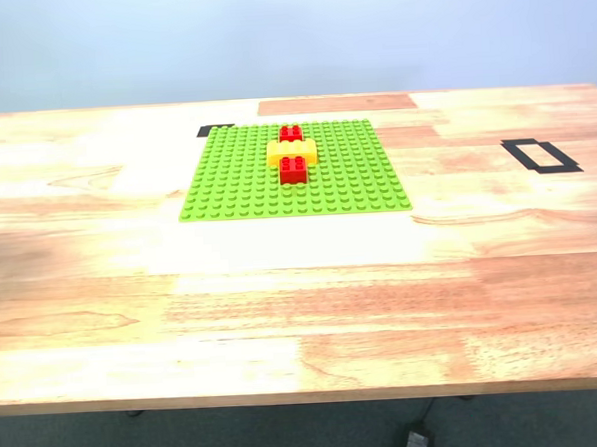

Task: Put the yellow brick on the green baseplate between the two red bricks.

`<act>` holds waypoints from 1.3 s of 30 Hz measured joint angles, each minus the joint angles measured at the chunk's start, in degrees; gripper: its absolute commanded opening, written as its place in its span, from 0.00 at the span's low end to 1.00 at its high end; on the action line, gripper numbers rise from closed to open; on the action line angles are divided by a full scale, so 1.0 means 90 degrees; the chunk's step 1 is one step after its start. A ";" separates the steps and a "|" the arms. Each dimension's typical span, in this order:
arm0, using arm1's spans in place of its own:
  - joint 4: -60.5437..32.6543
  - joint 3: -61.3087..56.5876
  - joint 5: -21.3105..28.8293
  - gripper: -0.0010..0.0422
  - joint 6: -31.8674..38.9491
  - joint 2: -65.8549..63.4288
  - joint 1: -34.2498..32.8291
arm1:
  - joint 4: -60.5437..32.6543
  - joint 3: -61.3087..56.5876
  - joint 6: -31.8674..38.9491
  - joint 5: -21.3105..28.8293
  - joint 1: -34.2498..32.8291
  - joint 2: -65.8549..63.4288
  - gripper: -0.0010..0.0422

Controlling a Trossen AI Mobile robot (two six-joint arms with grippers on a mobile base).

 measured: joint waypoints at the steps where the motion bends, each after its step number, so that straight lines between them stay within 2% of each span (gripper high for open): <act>1: 0.0000 0.0000 0.0000 0.02 0.0039 0.0000 0.0000 | 0.0002 0.0000 -0.0015 0.0002 0.0000 0.0034 0.02; 39: -0.0194 0.0046 -0.0002 0.02 0.0029 0.0007 0.0002 | -0.0010 0.0000 -0.0177 0.0002 0.0000 0.0046 0.02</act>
